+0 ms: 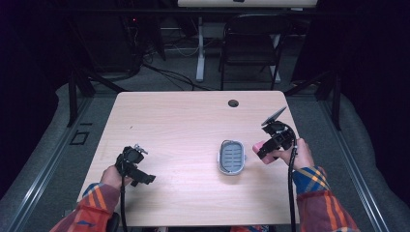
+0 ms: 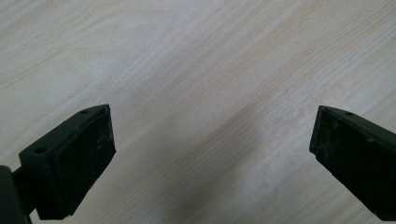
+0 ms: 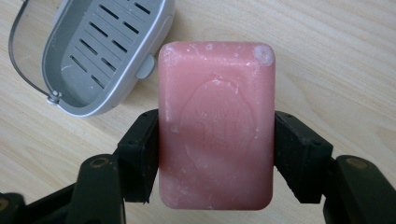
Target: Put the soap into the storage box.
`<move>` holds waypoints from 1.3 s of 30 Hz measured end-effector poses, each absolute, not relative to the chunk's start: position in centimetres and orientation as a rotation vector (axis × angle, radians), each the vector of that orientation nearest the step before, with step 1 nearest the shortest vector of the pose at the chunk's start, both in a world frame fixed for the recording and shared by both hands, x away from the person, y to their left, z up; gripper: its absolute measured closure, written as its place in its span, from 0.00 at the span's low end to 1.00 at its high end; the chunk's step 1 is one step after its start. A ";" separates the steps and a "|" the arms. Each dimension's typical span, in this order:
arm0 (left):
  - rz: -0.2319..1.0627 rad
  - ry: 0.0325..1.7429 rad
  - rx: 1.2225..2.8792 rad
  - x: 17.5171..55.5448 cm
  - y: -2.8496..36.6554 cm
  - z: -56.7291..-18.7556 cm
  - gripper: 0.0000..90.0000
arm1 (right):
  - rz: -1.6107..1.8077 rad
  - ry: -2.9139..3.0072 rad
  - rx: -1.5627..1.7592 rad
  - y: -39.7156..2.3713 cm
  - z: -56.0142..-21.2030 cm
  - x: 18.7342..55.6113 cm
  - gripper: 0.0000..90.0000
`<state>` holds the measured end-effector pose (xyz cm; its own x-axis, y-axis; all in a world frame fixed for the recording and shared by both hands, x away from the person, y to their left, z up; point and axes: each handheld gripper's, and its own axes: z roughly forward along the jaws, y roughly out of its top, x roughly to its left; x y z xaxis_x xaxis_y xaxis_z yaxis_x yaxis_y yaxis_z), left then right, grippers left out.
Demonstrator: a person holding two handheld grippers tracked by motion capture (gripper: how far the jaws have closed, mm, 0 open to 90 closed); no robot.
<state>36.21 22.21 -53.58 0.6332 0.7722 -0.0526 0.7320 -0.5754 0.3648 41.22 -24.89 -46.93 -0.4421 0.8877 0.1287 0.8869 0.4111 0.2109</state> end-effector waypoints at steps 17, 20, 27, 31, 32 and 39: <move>0.166 1.202 2.505 36.2 22.2 -53.6 0.00 | 0.418 2.643 1.632 -23.7 -46.3 41.2 0.41; 0.164 1.201 2.503 36.2 22.2 -53.6 0.00 | 0.412 2.639 1.621 -23.5 -46.1 41.2 0.41; 0.160 1.186 2.513 36.3 21.9 -53.7 0.00 | 0.401 2.652 1.603 -22.8 -46.0 41.2 0.41; 0.163 1.196 2.505 36.3 22.1 -53.6 0.00 | 0.389 2.674 1.582 -22.6 -45.9 41.4 0.41; 0.163 1.195 2.506 36.3 22.1 -53.6 0.00 | 0.399 2.661 1.595 -22.4 -45.9 41.4 0.41; 0.163 1.189 2.509 36.4 21.8 -53.6 0.00 | 0.417 2.662 1.590 -21.9 -45.6 41.3 0.41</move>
